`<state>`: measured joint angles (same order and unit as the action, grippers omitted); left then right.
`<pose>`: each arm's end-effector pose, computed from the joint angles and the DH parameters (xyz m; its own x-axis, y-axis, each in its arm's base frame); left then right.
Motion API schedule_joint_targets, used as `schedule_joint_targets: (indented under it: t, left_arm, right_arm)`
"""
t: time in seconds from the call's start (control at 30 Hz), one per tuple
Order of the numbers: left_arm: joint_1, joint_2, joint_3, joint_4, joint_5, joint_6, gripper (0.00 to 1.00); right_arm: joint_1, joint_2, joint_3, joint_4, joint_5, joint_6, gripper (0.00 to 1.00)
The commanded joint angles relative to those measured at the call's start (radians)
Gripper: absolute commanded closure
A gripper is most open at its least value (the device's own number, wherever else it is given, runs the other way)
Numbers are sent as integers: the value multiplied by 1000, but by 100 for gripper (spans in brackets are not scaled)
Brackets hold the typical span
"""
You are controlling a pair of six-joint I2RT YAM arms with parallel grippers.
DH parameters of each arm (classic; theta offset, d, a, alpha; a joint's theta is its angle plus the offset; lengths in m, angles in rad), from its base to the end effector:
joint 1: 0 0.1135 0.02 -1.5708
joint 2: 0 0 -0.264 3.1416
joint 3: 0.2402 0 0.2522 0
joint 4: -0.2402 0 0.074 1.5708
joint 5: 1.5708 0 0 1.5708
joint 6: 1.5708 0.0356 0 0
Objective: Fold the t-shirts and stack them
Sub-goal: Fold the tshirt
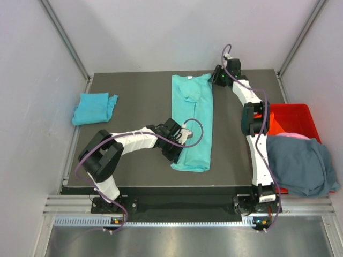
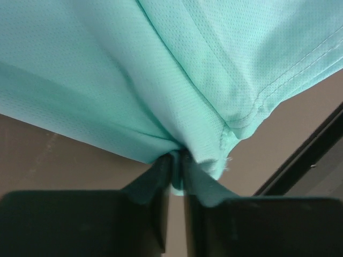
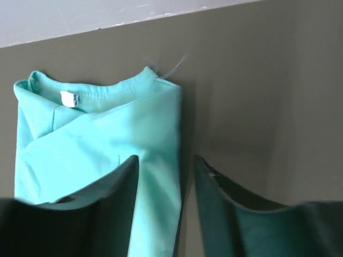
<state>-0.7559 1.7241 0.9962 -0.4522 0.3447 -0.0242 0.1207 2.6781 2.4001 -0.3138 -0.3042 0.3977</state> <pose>0.2275 -0.2310 0.1568 -0.6905 0.6196 -0.3732 0.7227 0.6117 -0.3216 0.5921 0.0826 0.1618 -0.6506 0.2933 -0.7005 -0.1189 0.8716 0.4755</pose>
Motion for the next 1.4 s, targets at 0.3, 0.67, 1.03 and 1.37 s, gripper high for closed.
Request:
schedule_joint_targets:
  t: [0.3,0.67,1.03,1.37]
  left_arm:
    - [4,-136,10,-68,-16,15,30]
    - [234,-192,-77,65,37,-229,32]
    - [359,-259,-198,227,214,-371,40]
    - [362,-198,-226,256,284,-421,46]
  right_arm:
    - [-21,-555,-641,202,-32,-100,35]
    - [-27,-961,-1243,189,-294,52,41]
    - [-7,-1026,-1460,-50,-432,-51,48]
    - [-1,-1064,-1546,-228,-467,-126,45]
